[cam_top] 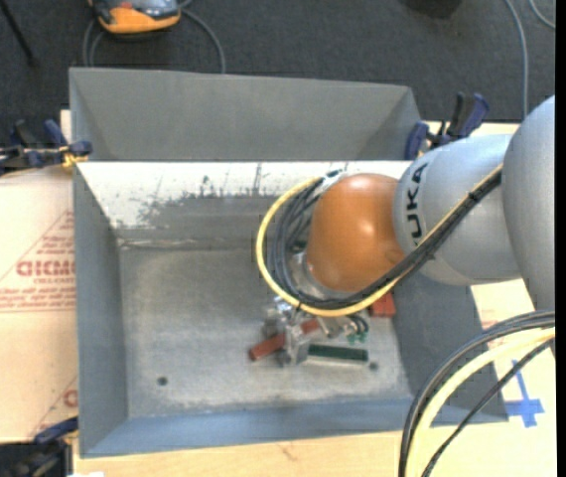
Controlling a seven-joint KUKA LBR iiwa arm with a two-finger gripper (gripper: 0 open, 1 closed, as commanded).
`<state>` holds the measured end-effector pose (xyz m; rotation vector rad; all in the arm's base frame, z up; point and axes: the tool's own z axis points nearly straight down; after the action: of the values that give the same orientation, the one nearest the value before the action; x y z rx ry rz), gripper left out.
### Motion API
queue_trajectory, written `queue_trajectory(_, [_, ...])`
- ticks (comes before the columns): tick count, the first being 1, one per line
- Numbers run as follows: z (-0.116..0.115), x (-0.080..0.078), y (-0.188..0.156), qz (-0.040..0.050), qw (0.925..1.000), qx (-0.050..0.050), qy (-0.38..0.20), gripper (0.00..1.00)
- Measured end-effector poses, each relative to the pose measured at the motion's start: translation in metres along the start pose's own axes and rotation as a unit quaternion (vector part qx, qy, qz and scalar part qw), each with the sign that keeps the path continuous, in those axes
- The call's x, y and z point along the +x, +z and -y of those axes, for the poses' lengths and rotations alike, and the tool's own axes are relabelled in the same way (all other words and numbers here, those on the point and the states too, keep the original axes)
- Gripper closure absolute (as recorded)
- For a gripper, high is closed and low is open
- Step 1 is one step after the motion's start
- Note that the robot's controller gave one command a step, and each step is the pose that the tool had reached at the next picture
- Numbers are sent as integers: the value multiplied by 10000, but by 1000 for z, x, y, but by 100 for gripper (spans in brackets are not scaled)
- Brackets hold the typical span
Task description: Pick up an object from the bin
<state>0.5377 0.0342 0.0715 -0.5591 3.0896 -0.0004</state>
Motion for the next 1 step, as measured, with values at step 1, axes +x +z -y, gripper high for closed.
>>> queue_trajectory(1, [0,0,0,0,10000,-4,6,100])
